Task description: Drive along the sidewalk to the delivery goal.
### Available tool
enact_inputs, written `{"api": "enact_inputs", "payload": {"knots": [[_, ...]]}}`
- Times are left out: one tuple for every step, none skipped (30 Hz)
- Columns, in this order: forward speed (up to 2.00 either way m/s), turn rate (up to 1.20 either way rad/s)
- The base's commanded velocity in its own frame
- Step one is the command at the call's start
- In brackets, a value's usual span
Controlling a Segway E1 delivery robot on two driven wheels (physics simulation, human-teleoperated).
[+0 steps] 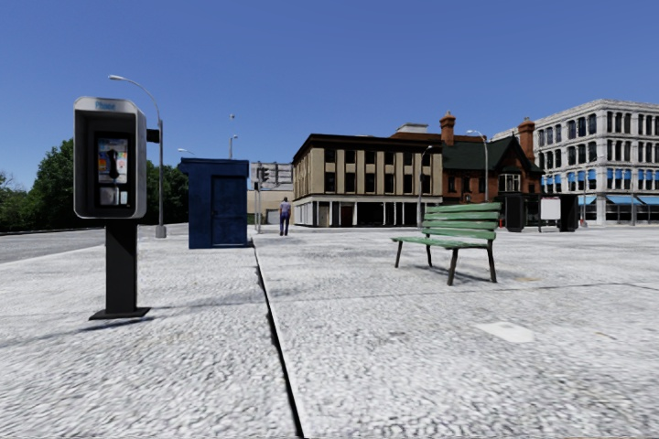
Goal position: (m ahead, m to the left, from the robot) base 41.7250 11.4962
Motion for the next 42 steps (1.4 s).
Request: {"api": "enact_inputs", "payload": {"knots": [[1.61, 0.0], [1.61, 0.0], [1.61, 0.0], [1.61, 0.0], [1.61, 0.0], [1.61, 0.0], [1.61, 0.0], [1.61, 0.0], [1.61, 0.0], [1.61, 0.0], [1.62, 0.0], [1.62, 0.0], [1.62, 0.0], [1.62, 0.0], [1.62, 0.0], [1.62, 0.0], [1.62, 0.0], [1.62, 0.0], [1.62, 0.0], [1.62, 0.0], [1.62, 0.0], [1.62, 0.0], [1.62, 0.0], [1.62, 0.0], [1.63, 0.0], [1.63, 0.0], [1.63, 0.0], [1.63, 0.0], [1.63, 0.0], [1.63, 0.0], [1.63, 0.0], [1.63, 0.0], [1.63, 0.0], [1.63, 0.0], [1.63, 0.0], [1.63, 0.0], [1.63, 0.0], [1.63, 0.0], [1.63, 0.0], [1.63, 0.0], [1.63, 0.0], [1.63, 0.0]]}}
